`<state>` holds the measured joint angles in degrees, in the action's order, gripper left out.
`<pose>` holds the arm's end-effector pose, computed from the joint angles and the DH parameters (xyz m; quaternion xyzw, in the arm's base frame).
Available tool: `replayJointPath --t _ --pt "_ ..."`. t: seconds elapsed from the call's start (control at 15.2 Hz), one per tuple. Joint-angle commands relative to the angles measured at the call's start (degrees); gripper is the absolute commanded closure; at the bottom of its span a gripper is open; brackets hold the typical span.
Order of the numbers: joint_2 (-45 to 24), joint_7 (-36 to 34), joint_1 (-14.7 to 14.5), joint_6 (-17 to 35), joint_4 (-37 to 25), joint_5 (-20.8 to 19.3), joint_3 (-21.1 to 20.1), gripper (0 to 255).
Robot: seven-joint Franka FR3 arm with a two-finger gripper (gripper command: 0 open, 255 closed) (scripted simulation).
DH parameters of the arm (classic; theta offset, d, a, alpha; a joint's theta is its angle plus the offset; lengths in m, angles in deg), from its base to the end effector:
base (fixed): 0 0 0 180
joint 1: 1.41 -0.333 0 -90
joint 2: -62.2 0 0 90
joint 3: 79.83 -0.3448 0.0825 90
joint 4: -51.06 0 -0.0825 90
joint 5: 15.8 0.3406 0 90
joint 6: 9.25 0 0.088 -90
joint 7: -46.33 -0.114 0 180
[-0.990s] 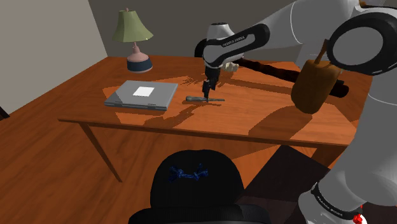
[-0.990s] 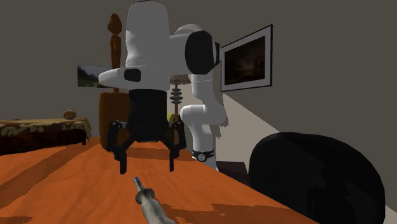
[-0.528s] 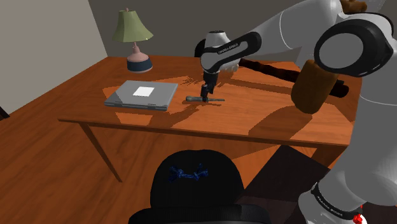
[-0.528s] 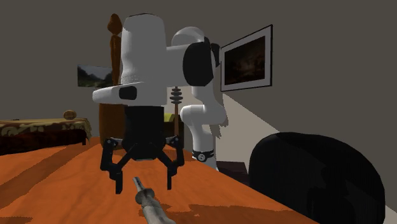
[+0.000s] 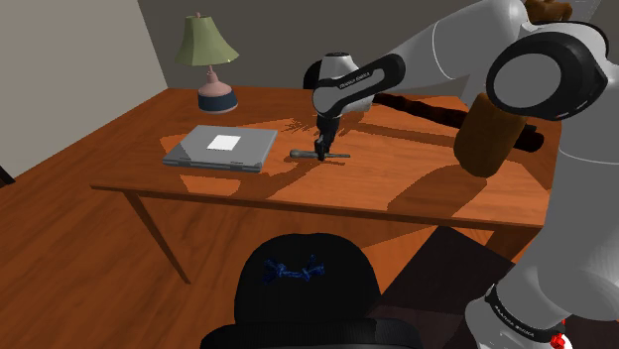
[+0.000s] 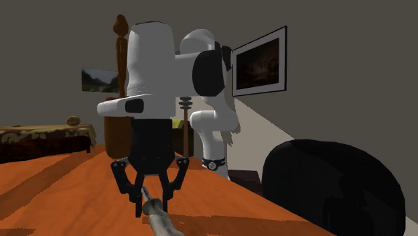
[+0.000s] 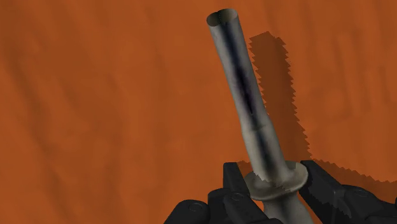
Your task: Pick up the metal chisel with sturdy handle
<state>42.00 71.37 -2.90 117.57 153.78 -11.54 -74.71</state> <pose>0.6220 -0.0309 0.4053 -0.9851 -0.1679 -0.0376 0.0061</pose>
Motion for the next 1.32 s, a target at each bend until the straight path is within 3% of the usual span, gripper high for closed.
replayJointPath --t 0.0,0.26,1.25 --pt "0.0 0.0 0.0 0.0 0.0 0.0 0.0 255" --pt "-0.1 0.0 0.0 0.0 0.0 0.0 0.0 255" --pt "3.9 -0.7 -0.1 -10.1 -6.3 -0.7 0.2 255"
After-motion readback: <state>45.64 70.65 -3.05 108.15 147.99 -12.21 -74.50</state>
